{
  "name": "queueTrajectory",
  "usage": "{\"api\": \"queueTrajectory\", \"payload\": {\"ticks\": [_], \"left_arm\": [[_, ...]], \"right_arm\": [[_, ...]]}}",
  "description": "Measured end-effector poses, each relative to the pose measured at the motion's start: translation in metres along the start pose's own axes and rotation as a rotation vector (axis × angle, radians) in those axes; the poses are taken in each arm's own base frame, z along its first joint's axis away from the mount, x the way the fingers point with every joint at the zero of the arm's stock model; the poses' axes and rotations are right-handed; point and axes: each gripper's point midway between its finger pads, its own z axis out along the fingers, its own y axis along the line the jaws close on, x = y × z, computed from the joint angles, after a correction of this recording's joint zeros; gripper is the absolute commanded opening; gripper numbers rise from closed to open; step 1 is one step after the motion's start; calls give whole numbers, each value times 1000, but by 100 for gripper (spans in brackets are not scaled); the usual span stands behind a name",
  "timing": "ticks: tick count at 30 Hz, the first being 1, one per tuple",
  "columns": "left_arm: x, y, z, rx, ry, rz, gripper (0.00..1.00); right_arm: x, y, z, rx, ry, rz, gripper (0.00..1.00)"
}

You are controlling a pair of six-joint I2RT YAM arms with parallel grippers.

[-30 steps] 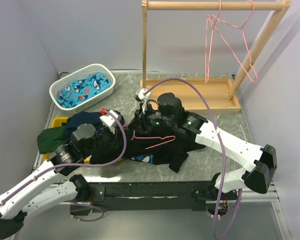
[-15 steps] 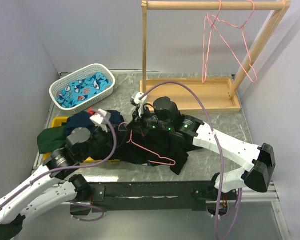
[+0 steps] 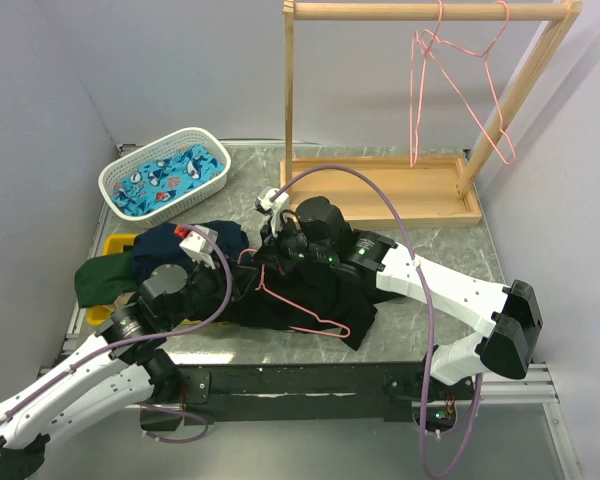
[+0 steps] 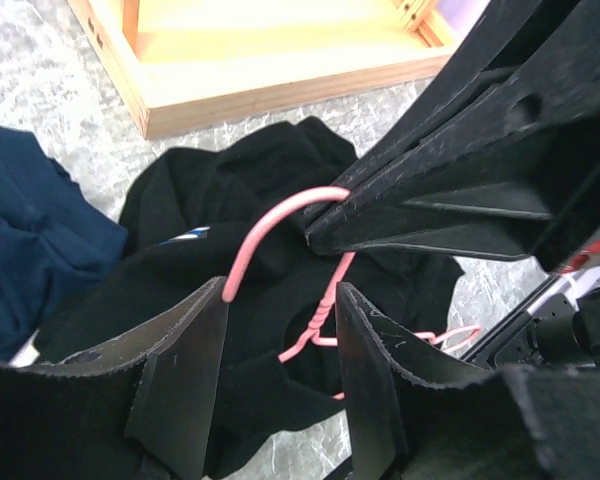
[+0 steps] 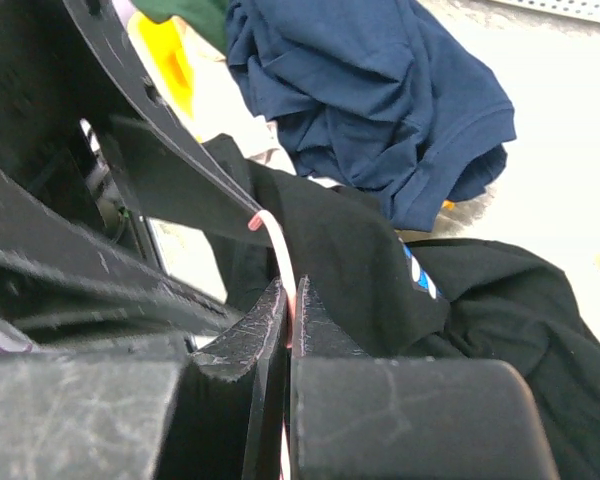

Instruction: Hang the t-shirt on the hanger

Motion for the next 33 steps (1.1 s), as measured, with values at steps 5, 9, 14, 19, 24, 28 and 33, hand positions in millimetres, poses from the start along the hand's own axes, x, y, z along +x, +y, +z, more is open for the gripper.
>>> {"api": "queueTrajectory", "payload": {"ticks": [5, 9, 14, 19, 24, 28, 33], "left_arm": [[14, -1, 8, -1, 33, -26, 60], [25, 1, 5, -5, 46, -53, 60], [23, 0, 7, -6, 29, -70, 60], [29, 0, 24, -28, 34, -51, 56], [45, 3, 39, -77, 65, 0, 19], [40, -1, 39, -88, 22, 48, 1], [31, 3, 40, -124, -33, 62, 1]], "right_arm": [[-7, -3, 4, 17, -16, 3, 0], [-10, -3, 7, 21, -23, 0, 0], [-9, -3, 9, 21, -18, 5, 0], [-15, -3, 13, 20, -24, 16, 0], [-15, -2, 14, 20, -22, 29, 0], [-15, -2, 14, 24, -25, 48, 22], [-15, -5, 11, 68, -21, 104, 61]]}}
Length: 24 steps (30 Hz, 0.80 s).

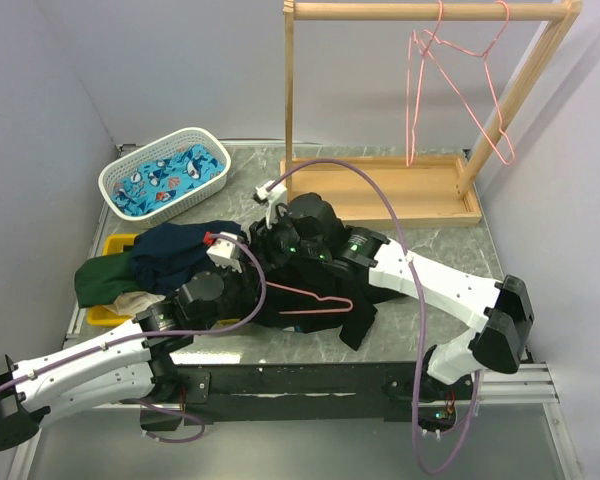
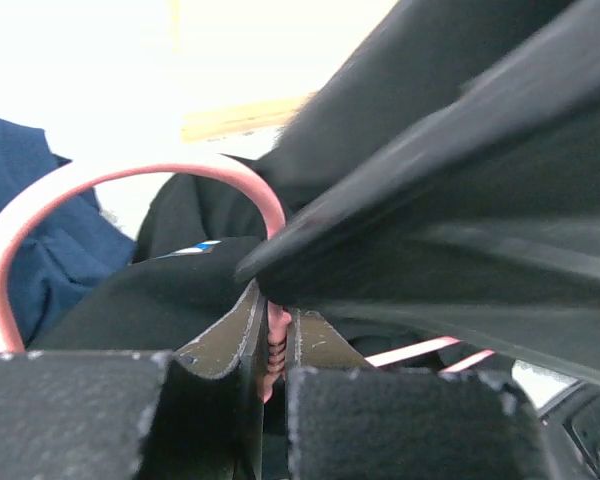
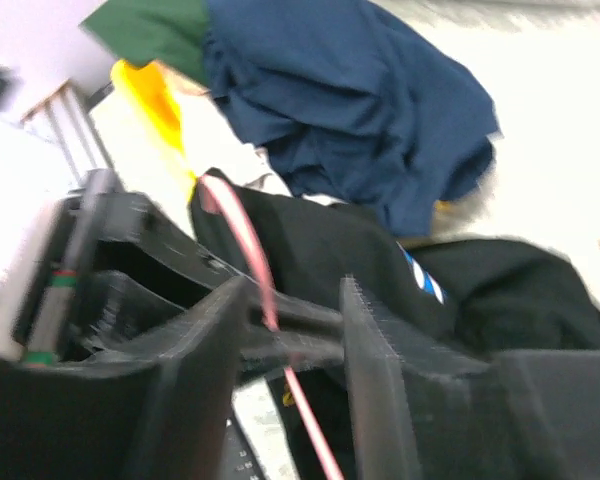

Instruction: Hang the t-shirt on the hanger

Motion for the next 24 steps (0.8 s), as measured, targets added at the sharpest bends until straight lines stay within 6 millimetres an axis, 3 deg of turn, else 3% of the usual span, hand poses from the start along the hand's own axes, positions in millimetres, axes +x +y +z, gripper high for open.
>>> {"api": "queueTrajectory", "payload": {"ticks": [4, 6, 10, 13, 16, 20, 24], "left_arm": [[-2, 6, -2, -27, -29, -1, 1], [-4, 8, -5, -32, -42, -2, 1], [-11, 10, -10, -34, -74, -3, 1], [-17, 10, -15, -30, -95, -4, 1], [-26, 12, -21, -33, -130, -22, 1], [-37, 18, -26, -54, -171, -39, 1], [-35, 25, -24, -96, -170, -28, 1]], "right_arm": [[2, -22, -27, 121, -10, 101, 70], [3, -40, -54, 190, -41, 167, 72], [13, -93, -131, 361, -186, 351, 72], [33, -117, -167, 462, -248, 445, 61], [62, -121, -174, 483, -245, 511, 51], [116, -120, -170, 481, -183, 589, 51], [144, -106, -167, 409, -147, 627, 50]]}}
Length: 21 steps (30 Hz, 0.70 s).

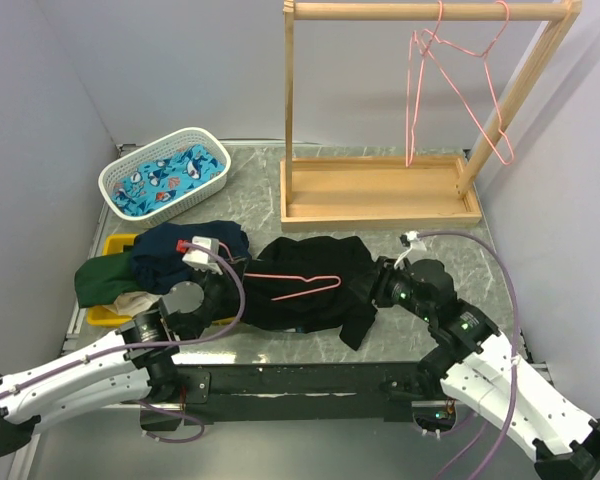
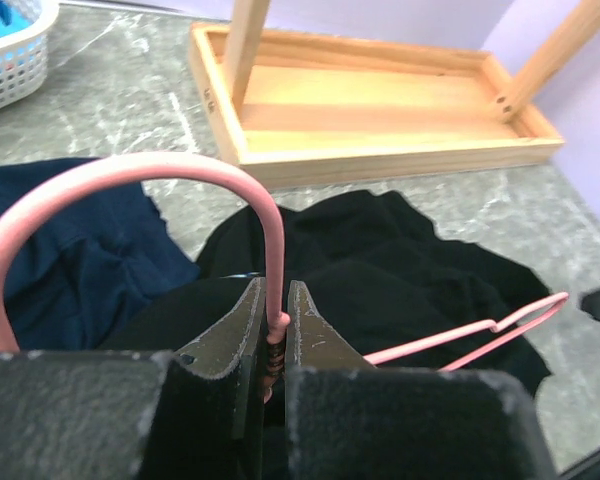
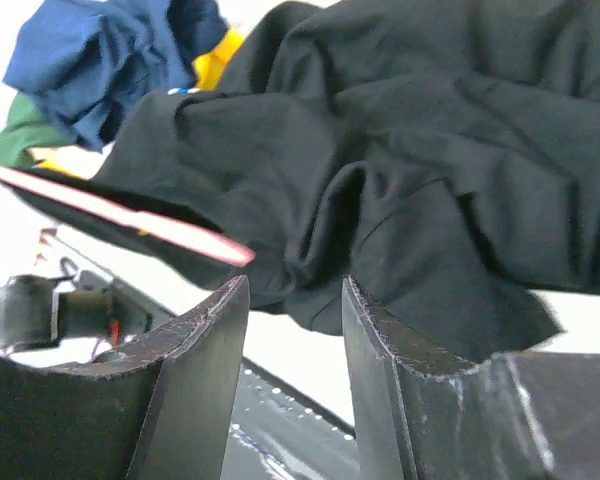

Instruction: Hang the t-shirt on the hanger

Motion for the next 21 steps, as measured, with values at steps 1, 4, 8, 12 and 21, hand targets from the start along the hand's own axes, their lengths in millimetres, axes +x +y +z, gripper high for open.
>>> {"api": "queueTrajectory", "payload": {"ticks": [1, 4, 8, 12, 21], "left_arm": [[2, 1, 1, -10, 4, 6, 1], [5, 6, 4, -46, 12, 21, 1], [5, 9, 7, -81, 16, 19, 1], [2, 12, 8, -109, 14, 12, 1], [0, 12, 8, -118, 11, 7, 1]], "right_arm": [[4, 2, 0, -15, 9, 7, 51], [15, 16, 3, -74, 34, 10, 52], [35, 36, 9, -131, 88, 0, 51], [55, 48, 22, -126, 132, -16, 50], [70, 34, 52, 73, 136, -15, 58]]}}
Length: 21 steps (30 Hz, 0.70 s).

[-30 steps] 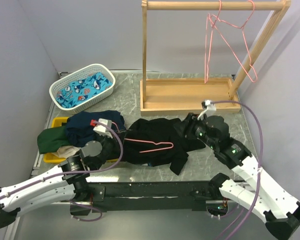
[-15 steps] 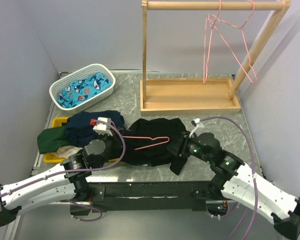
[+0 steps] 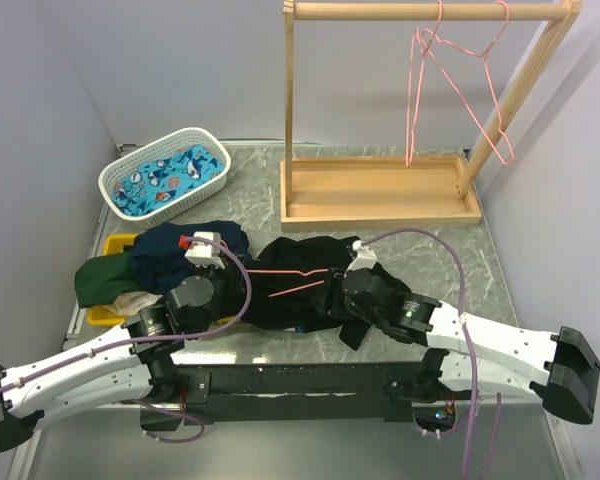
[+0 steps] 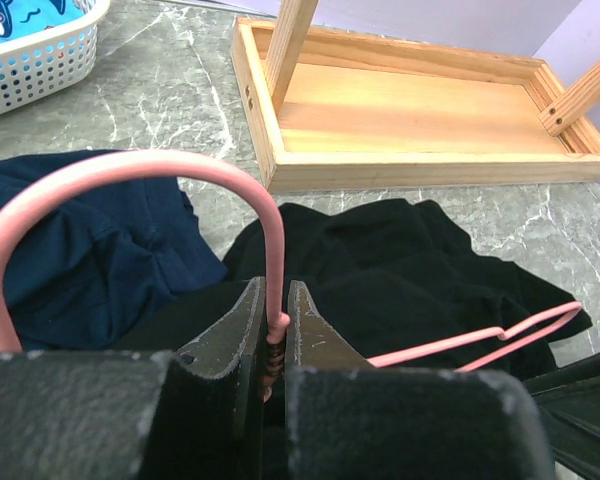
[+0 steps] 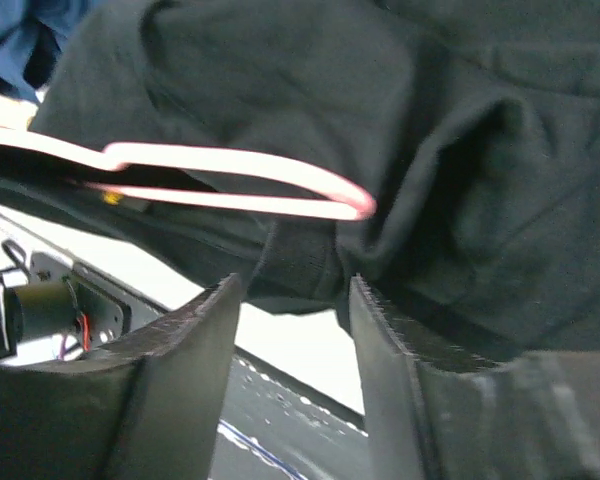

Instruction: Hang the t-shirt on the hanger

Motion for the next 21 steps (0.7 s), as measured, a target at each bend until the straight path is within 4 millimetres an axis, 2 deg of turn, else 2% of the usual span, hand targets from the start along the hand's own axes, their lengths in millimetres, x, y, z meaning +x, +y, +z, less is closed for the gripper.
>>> {"api": "queueTrajectory", "payload": {"ticks": [6, 13, 15, 16, 17, 21], "left_arm": [[0, 0, 0, 0, 0, 0, 1], [-4, -1, 0, 2, -5, -4, 1], [-6, -2, -1, 3, -6, -6, 1], [-6, -2, -1, 3, -6, -6, 1], [-6, -2, -1, 3, -7, -6, 1], [-6, -2, -1, 3, -4, -4, 1]], "right_arm": [[-12, 14, 4, 30, -52, -2, 57], [3, -2, 18, 146, -15, -72, 62], [9, -3, 18, 170, -4, -104, 48], [10, -3, 18, 181, -2, -120, 37], [11, -2, 19, 188, 0, -132, 20], [11, -8, 19, 236, -4, -152, 0]]}}
